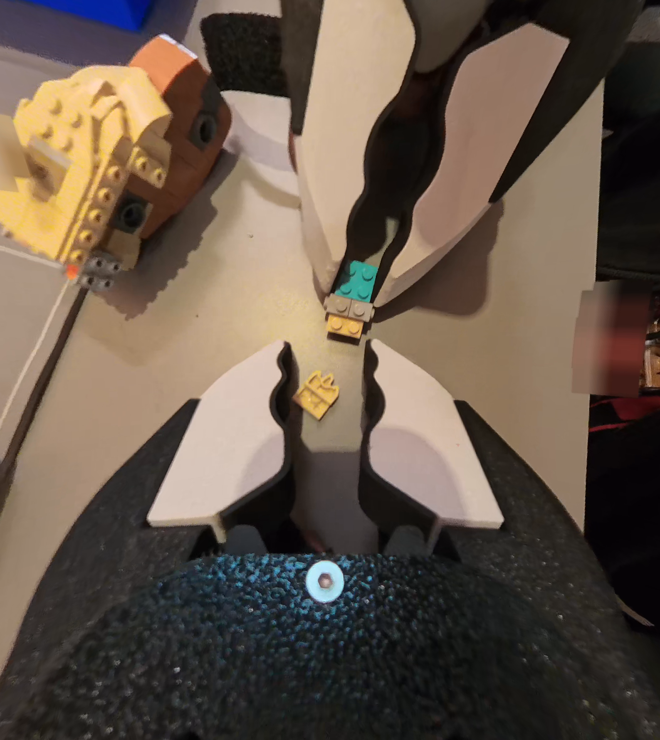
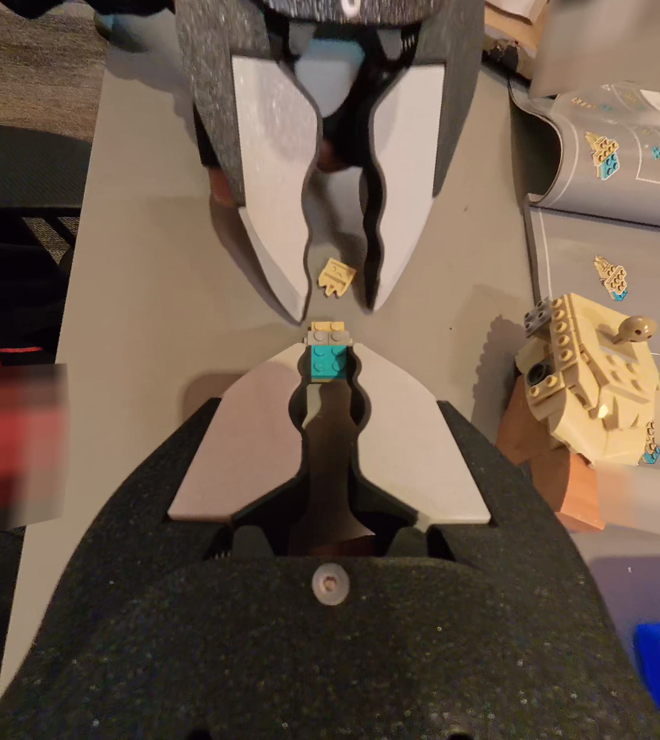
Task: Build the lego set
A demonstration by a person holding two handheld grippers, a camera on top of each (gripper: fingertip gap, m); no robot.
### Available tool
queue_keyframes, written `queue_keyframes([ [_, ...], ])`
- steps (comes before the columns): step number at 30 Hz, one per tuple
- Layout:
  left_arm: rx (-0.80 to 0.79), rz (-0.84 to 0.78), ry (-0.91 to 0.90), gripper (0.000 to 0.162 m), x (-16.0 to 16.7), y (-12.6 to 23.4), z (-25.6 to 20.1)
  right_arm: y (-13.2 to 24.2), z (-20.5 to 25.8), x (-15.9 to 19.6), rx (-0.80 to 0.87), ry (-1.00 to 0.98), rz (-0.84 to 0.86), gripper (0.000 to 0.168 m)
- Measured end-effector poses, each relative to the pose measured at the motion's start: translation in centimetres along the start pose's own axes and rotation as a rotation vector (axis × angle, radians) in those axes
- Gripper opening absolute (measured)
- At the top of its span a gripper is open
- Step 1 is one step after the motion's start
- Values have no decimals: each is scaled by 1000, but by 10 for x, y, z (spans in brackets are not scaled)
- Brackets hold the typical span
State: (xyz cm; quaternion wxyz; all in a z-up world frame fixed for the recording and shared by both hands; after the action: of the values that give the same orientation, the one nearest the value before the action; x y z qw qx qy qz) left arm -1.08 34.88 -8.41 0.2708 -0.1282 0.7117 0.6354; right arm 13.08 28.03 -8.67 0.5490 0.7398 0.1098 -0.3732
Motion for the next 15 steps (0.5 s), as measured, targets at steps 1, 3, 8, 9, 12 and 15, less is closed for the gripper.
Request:
queue_keyframes([
  [1,-8,-6,23,34,3,4,1,0,0,0,0,-4,1,16],
  [3,-18,-7,79,34,10,12,1,1,-1,1,-2,-15,-3,16],
  [8,-60,49,191,32,22,14,-3,-1,-3,0,-15,-34,7,16],
  [9,-64,48,194,32,21,13,-4,-1,-3,0,-18,-37,16,16],
  [12,-66,69,176,19,14,9,-6,-4,-3,0,-23,-42,47,16],
  [15,-65,72,173,18,7,4,-8,-5,-2,-1,-28,-36,55,16],
])
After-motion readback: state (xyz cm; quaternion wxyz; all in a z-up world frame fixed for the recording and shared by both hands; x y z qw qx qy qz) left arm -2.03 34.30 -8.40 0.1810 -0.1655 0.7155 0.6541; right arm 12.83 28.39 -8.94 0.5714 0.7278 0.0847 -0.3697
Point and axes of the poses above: each gripper's, where its closed fingertips meet, y back along the fingers, x out of its underside, z = x × y across the jaws, the point moved 10 cm from there along y, back along the fingers, and after that the axes turned 7 degrees about z, right-handed, at the moved point
